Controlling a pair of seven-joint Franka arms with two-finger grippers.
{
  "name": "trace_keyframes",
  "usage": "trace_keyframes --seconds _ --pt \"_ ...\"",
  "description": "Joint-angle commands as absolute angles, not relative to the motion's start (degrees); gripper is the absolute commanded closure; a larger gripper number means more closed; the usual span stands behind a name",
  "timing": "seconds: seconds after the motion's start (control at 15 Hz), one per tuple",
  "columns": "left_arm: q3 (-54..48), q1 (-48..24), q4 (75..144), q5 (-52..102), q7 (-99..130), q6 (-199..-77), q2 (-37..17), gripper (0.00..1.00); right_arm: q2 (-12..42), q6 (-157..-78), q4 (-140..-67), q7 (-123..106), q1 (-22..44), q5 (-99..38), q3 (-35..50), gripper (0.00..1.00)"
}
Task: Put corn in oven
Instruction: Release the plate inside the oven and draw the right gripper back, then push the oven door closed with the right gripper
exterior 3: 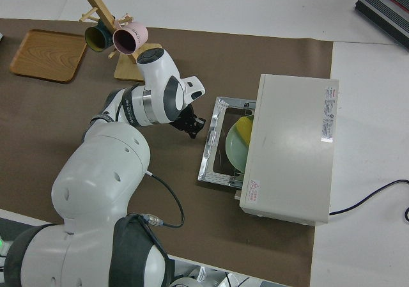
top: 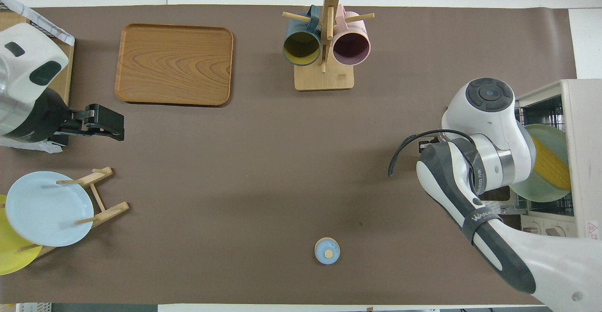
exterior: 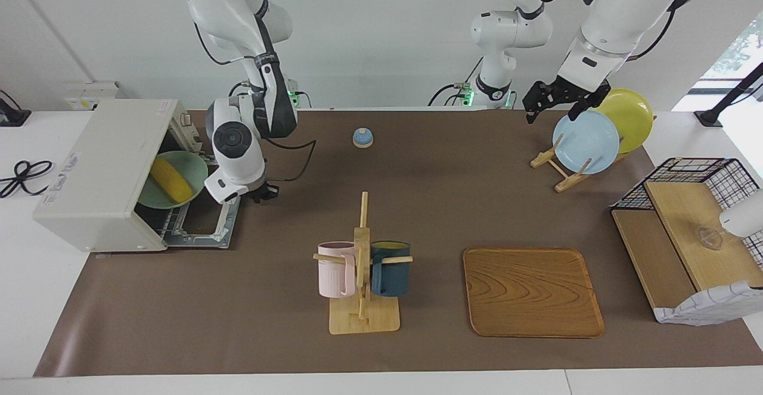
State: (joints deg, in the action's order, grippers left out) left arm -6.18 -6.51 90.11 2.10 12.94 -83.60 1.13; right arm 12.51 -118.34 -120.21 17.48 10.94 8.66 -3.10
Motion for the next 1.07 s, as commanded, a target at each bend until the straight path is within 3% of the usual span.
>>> trace_keyframes --seconds 0.0,0.67,1.0 --pt "-5.98 -6.59 91.85 1.32 12.83 -84.02 2.81 0.0 11.78 -119.44 -122.25 18.55 10.72 12.9 -3.08 1.0" --pt "-5.98 -6.59 91.85 1.32 12.83 -84.02 2.81 0.0 11.34 -117.34 -123.31 17.84 11.34 22.84 -3.08 1.0" --pt "-5.98 -6.59 91.85 1.32 12.83 -84.02 2.81 0.0 10.64 -106.28 -113.66 7.42 10.2 22.95 -3.08 1.0"
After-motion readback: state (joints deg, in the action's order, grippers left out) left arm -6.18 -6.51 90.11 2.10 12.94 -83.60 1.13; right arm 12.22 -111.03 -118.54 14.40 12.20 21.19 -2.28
